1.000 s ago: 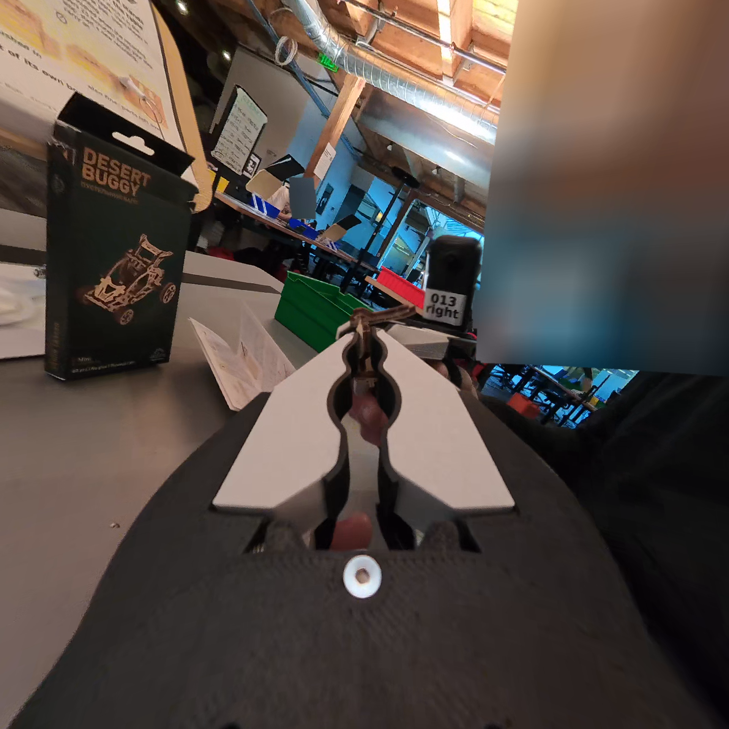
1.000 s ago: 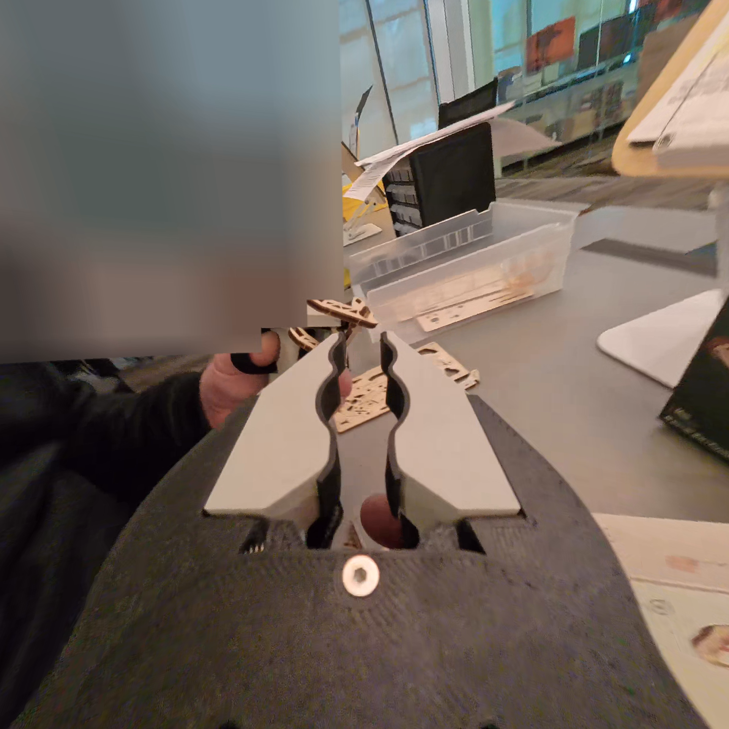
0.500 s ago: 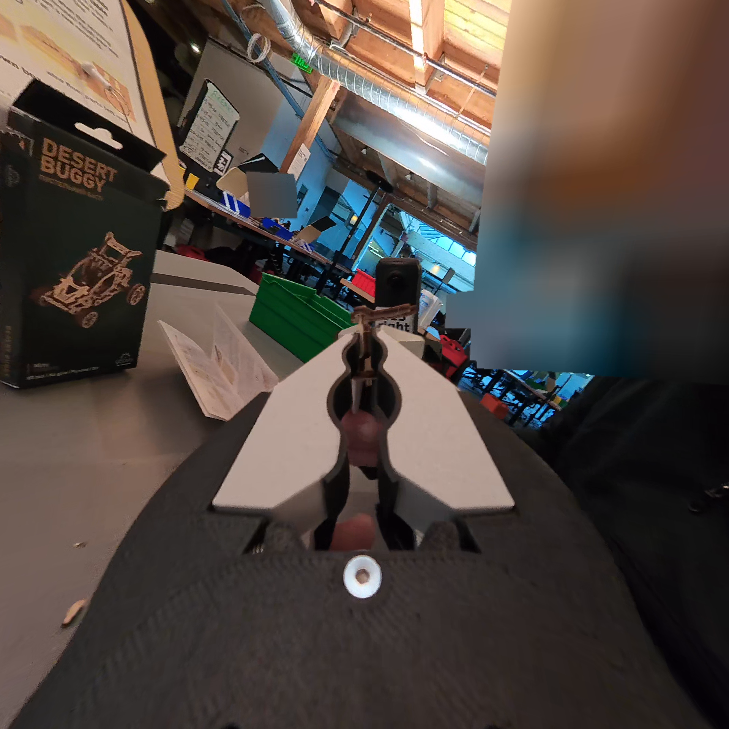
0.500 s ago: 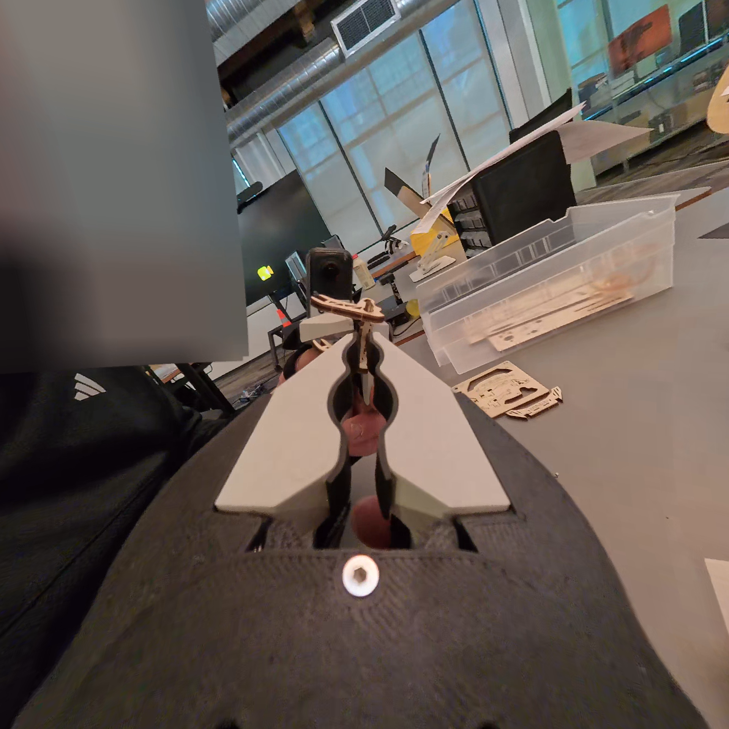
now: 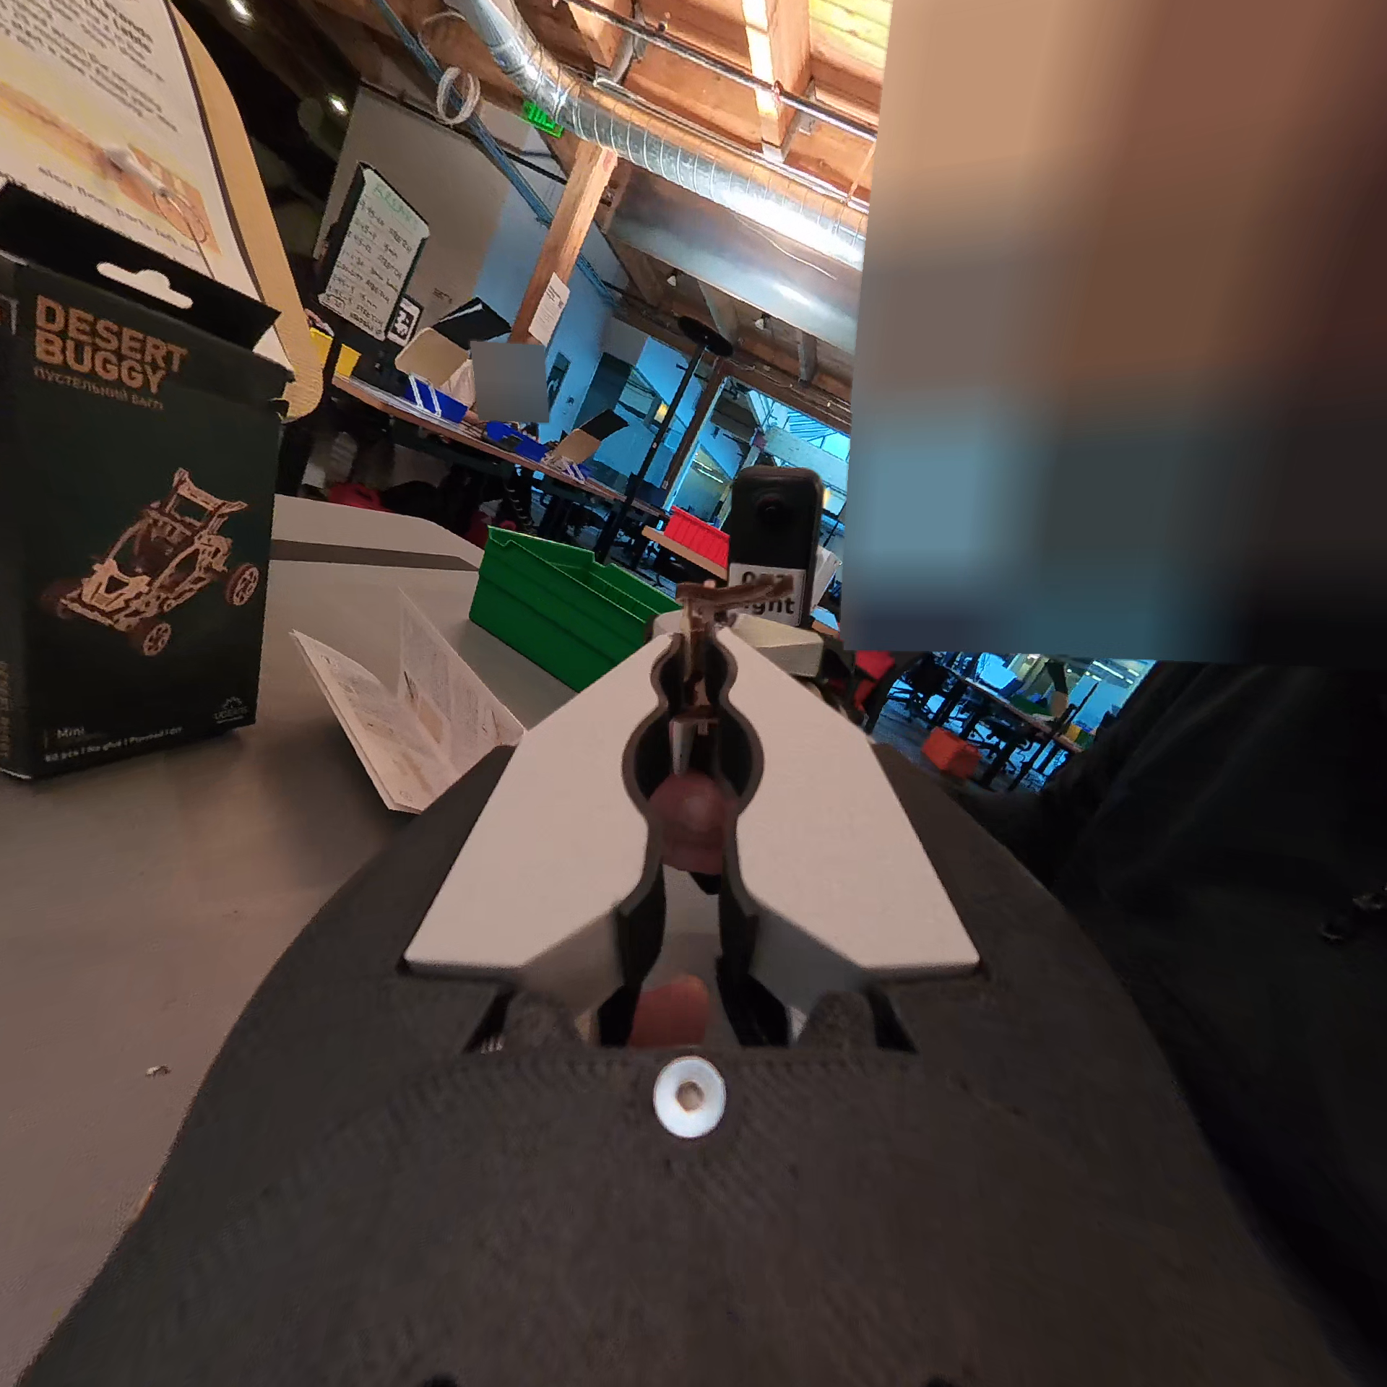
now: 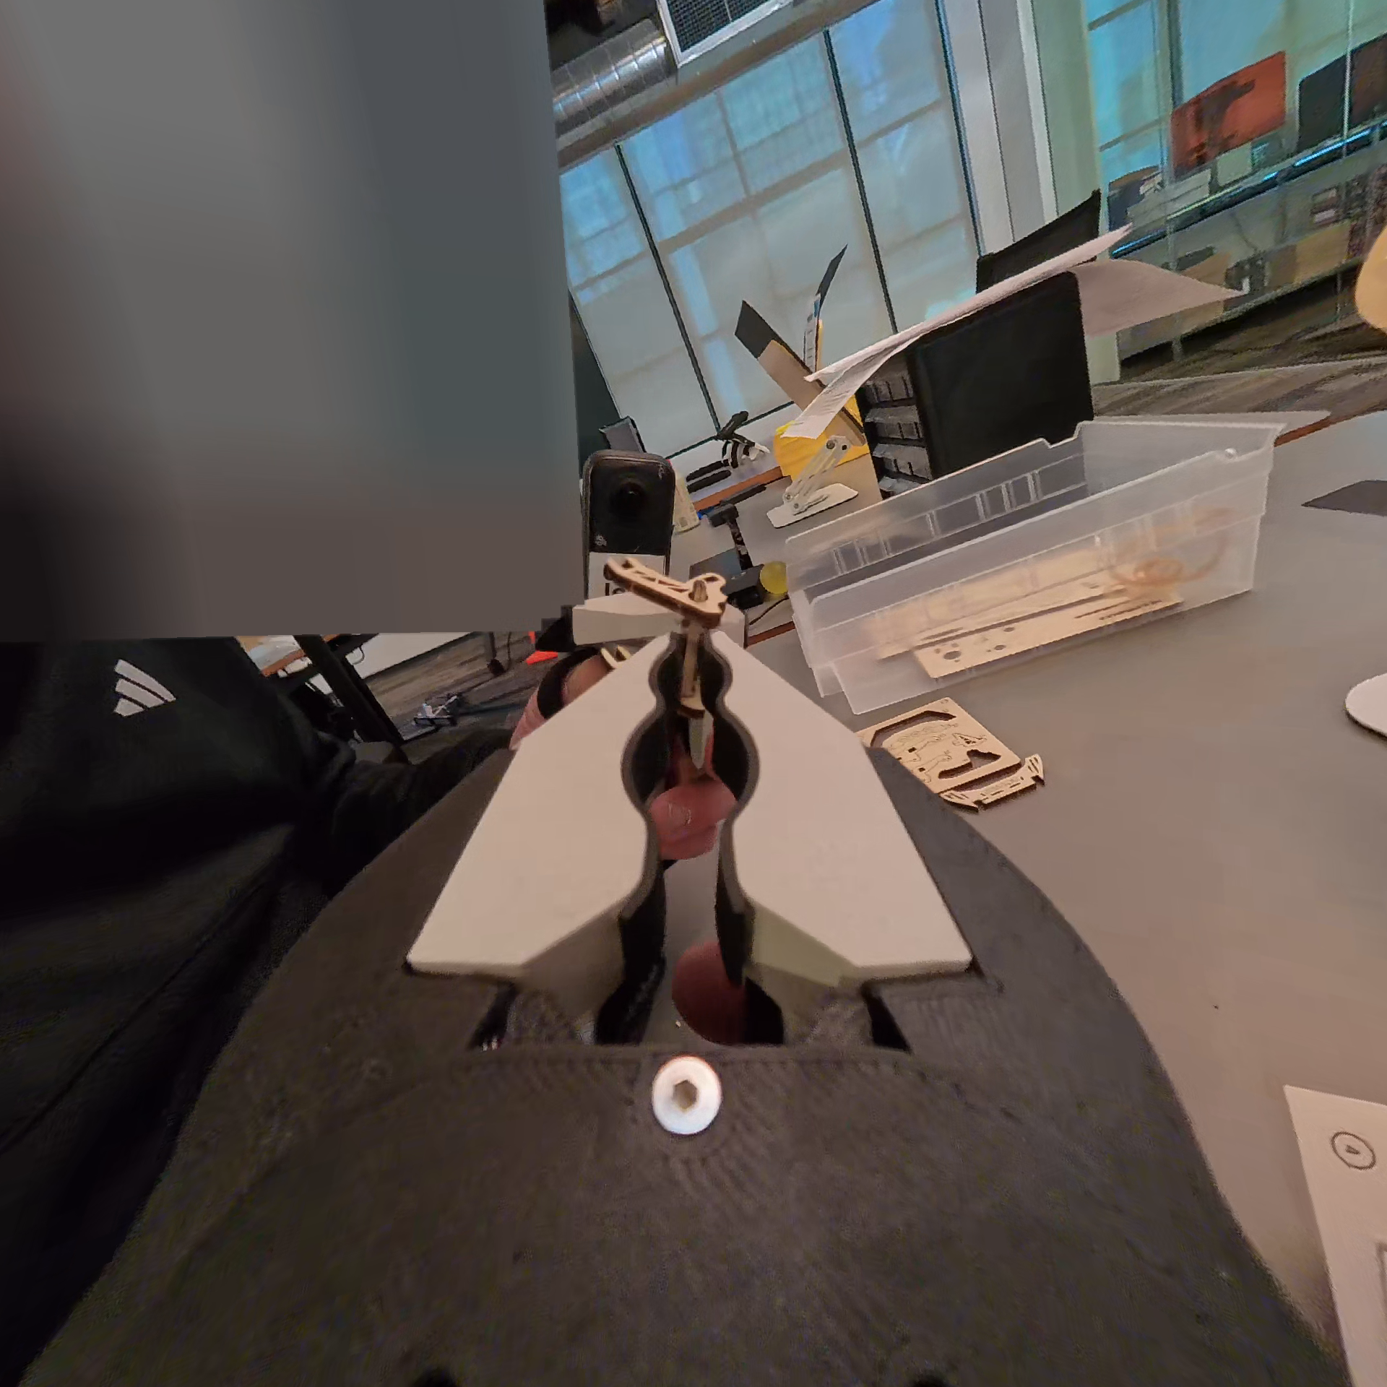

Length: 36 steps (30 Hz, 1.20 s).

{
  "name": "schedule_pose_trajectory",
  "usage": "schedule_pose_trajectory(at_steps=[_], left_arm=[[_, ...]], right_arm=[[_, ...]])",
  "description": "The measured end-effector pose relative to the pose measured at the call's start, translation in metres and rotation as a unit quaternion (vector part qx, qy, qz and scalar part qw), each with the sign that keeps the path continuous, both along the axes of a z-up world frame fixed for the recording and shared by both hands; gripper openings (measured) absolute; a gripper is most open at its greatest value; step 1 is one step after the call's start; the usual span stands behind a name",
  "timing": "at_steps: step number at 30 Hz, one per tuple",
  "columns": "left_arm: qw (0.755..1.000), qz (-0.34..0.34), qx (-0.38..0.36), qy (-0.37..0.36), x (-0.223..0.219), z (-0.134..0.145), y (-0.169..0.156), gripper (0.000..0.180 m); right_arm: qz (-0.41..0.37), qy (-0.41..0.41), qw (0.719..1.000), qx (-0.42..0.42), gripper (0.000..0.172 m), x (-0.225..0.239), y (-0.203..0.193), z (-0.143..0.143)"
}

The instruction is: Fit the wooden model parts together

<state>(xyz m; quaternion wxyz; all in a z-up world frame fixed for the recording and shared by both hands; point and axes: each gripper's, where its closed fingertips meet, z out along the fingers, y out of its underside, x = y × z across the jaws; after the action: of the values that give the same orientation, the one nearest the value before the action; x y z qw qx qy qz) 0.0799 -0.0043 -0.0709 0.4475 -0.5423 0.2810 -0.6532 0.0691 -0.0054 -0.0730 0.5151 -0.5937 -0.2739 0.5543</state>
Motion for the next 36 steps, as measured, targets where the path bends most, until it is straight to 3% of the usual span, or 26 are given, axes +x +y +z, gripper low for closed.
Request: schedule_pose_trajectory(at_steps=[9, 21, 36], left_arm=[[0.998, -0.056, 0.002, -0.027, 0.0, 0.007, -0.013, 0.002], [0.996, -0.078, -0.029, -0.044, 0.004, 0.008, -0.015, 0.002], [0.978, -0.157, -0.097, -0.1, 0.006, 0.013, -0.025, 0.002]], right_arm=[[0.037, -0.016, 0.998, 0.042, 0.001, -0.001, -0.013, 0.006], [0.056, 0.022, 0.998, 0.03, 0.002, 0.005, -0.016, 0.008], [0.103, 0.052, 0.993, 0.025, 0.002, 0.008, -0.026, 0.012]])
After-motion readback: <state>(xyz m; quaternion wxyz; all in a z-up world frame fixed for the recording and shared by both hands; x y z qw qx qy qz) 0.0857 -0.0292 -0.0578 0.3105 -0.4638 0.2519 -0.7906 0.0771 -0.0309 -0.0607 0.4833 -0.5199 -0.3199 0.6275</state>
